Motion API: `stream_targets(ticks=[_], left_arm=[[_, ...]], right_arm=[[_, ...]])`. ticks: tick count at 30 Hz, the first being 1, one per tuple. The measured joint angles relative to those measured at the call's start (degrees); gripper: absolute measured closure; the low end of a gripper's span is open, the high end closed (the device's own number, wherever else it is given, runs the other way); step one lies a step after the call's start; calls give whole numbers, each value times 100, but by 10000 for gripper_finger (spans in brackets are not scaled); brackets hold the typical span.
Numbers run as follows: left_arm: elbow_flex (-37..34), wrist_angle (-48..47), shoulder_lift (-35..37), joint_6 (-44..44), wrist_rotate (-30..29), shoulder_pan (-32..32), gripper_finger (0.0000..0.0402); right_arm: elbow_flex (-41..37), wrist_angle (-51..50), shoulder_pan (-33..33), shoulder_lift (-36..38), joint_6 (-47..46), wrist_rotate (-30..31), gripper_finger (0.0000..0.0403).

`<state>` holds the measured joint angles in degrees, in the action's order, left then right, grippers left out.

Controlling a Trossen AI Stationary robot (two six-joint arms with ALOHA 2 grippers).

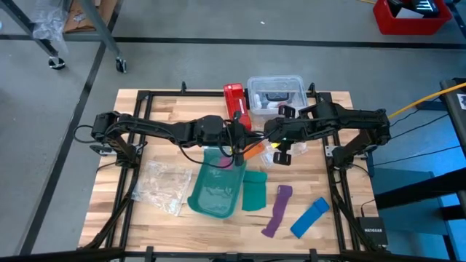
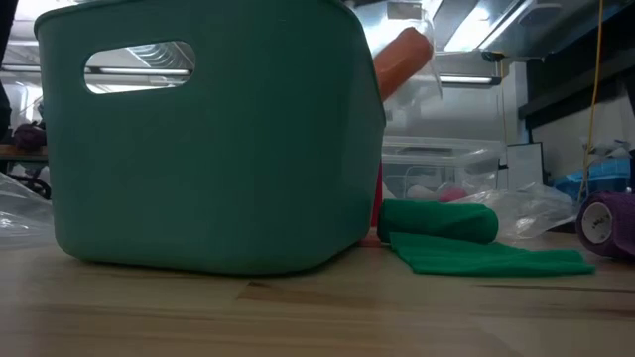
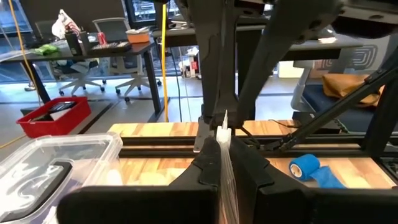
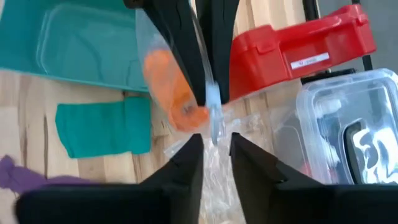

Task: Roll bandage
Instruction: Close the transparent zip bag

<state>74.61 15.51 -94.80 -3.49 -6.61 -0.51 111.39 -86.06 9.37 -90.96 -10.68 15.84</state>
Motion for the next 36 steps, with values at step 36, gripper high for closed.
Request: stream_targets(ticks=[36], left_arm=[[2, 302, 25, -131, -4, -98, 399]], right_arm=[[11, 102, 0, -2, 54, -115, 399]])
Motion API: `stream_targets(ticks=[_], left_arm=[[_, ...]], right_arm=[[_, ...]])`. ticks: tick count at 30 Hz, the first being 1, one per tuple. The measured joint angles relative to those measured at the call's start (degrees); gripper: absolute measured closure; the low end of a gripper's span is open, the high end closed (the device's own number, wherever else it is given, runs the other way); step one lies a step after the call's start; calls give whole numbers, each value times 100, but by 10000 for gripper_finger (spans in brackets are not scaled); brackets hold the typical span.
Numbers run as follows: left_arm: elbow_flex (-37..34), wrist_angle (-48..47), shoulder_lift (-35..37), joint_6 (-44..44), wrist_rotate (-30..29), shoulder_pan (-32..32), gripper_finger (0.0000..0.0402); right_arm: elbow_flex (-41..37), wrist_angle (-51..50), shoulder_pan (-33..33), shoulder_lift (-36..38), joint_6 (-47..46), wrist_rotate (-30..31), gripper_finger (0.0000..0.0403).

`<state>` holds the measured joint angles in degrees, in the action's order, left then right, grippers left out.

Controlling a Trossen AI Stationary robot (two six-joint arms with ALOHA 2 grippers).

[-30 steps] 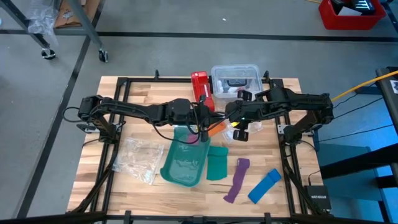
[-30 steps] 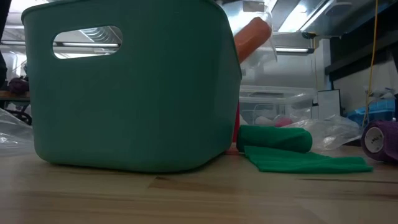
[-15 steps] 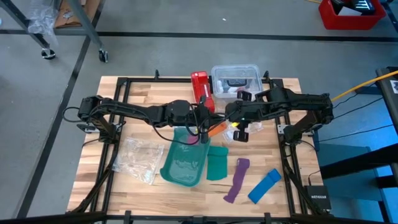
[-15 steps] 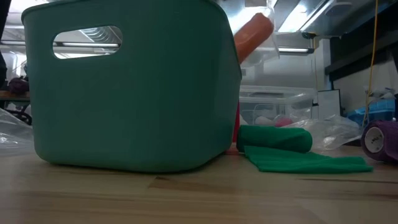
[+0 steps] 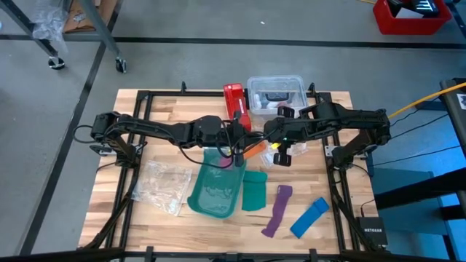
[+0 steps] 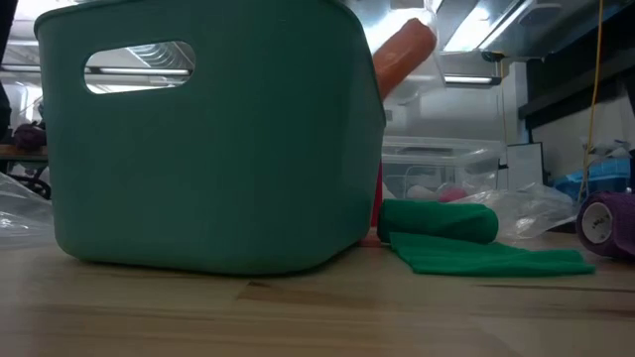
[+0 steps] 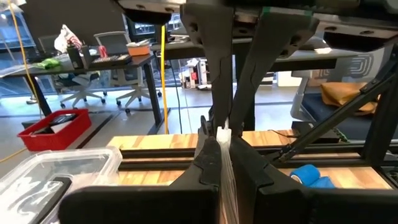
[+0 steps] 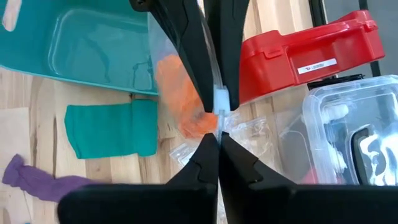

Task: Roll bandage
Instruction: Close the transparent zip bag

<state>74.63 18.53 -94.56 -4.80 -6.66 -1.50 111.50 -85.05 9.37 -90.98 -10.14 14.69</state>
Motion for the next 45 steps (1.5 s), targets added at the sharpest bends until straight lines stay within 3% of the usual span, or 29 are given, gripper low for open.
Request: stream_targets(ticks=[14, 31, 39, 45], left_arm=[[0, -38, 70, 4, 7, 2, 392], [7, -934, 104, 206, 7, -79, 396], [7, -901, 102, 186, 4, -72, 398], [7, -920, 96, 186, 4, -70, 398]], right_arm=[[4, -10, -2, 13, -8, -71, 402], [-13, -535, -2, 24, -301, -43, 403], [-12, -490, -1, 22, -276, -333, 395], [787, -504, 0, 42, -177, -329, 398]])
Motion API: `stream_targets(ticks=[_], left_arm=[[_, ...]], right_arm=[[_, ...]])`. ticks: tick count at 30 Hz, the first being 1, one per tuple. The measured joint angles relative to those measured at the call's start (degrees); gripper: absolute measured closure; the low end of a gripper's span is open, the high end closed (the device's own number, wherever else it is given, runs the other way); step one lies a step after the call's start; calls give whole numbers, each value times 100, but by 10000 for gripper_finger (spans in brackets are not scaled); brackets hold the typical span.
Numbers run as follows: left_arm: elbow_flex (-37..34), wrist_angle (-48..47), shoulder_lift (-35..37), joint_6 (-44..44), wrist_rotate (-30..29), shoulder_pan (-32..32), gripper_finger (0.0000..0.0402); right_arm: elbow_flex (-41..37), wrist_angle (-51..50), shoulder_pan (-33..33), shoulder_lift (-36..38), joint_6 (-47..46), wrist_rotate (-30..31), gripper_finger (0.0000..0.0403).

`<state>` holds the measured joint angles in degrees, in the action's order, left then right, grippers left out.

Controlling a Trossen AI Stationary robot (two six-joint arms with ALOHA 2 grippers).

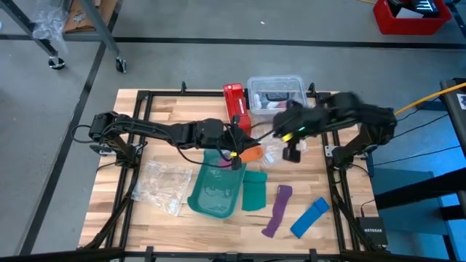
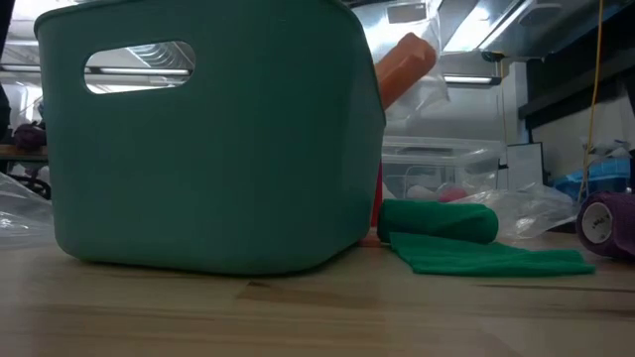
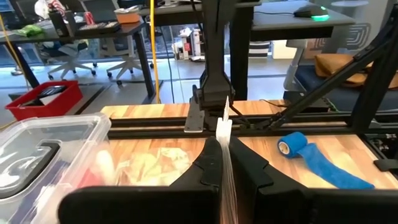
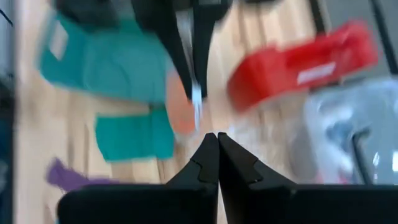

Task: Roll bandage
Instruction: Close the transparent zip bag

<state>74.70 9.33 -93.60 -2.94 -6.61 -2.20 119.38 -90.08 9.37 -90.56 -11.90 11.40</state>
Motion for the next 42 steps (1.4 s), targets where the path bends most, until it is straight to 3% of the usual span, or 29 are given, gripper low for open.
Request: stream_targets(ticks=[5, 7, 13, 17, 25, 31, 35, 42], left_arm=[[0, 32, -3, 0, 0, 0, 399], [0, 26, -3, 16, 0, 0, 399], [-2, 66, -3, 103, 1, 0, 399], [-2, 85, -3, 128, 0, 0, 398], [-2, 134, -3, 168, 2, 0, 397], [-2, 205, -3, 168, 2, -2, 397], [-2, 170, -3, 166, 2, -7, 397], [-2, 75, -5, 150, 2, -7, 396]], right_arm=[[1497, 18, 4, 49, 359, 65, 399], [1428, 327, 4, 368, 519, 148, 395], [143, 520, 7, 1909, 39, 606, 393], [-1401, 1440, 0, 2925, -382, 753, 392], [-5296, 4030, 0, 4483, -432, 501, 391], [-7417, 7078, 0, 4625, -422, -24, 391], [-7889, 8328, -2, 4235, -403, 61, 390], [-7596, 8360, -2, 3691, -157, 314, 330]])
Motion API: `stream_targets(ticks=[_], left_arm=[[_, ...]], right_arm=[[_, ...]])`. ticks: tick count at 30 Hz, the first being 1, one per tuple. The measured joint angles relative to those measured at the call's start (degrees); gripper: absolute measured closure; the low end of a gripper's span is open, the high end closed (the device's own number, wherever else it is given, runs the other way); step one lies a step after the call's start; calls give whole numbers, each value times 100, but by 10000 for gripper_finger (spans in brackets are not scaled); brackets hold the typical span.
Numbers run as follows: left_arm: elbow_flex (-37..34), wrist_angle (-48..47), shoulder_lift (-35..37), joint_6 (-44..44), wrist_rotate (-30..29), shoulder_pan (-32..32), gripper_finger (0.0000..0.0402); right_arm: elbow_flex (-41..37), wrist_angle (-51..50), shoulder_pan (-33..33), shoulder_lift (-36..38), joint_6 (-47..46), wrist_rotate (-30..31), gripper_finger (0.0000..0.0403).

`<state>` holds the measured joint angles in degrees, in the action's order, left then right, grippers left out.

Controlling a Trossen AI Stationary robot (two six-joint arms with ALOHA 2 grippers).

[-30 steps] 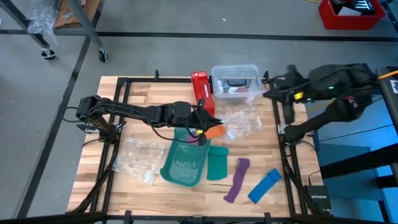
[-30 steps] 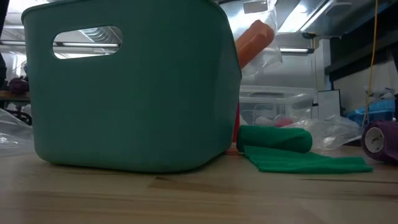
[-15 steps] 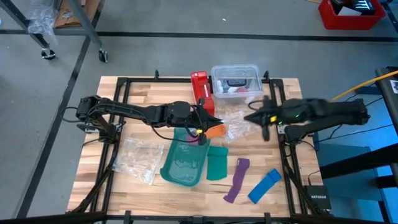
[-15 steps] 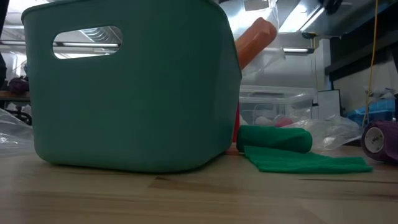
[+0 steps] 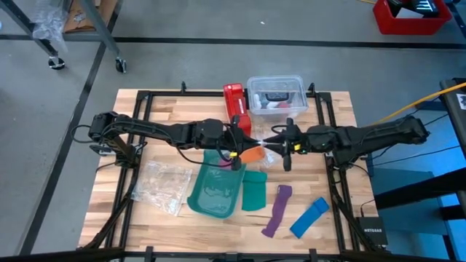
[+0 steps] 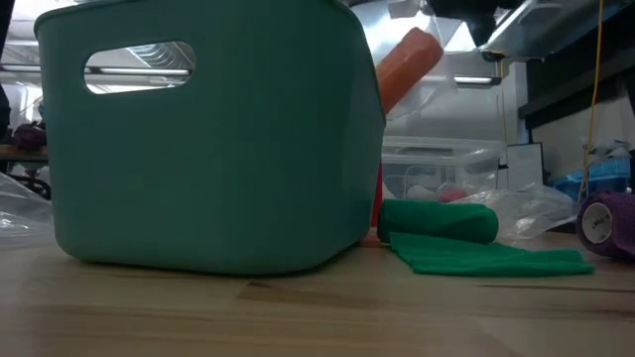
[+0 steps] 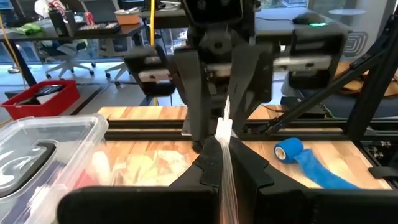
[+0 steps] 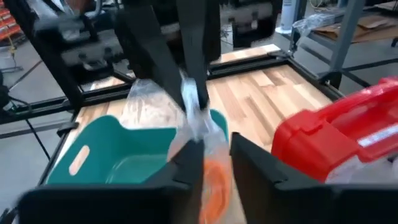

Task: Roll bandage
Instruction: Close the transparent zip bag

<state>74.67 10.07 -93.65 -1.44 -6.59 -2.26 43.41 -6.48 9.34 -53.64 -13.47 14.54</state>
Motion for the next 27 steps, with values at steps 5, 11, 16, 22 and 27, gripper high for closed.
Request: stream_targets(ticks=[5, 11, 16, 22, 27], left_arm=[[0, -207, 0, -1, 4, -2, 396], [-2, -452, -4, -2, 5, -2, 396], [0, -455, -4, 5, 2, -44, 396], [-2, -238, -4, 4, 2, -130, 396], [-1, -236, -4, 14, 0, -178, 396]], right_arm=[[313, -180, 0, -112, 249, -322, 263], [609, -640, 2, -80, 329, -1180, 232], [623, -689, 2, -95, 328, -942, 237], [626, -667, 2, -255, 330, -751, 251], [626, -671, 2, -372, 330, -751, 267]])
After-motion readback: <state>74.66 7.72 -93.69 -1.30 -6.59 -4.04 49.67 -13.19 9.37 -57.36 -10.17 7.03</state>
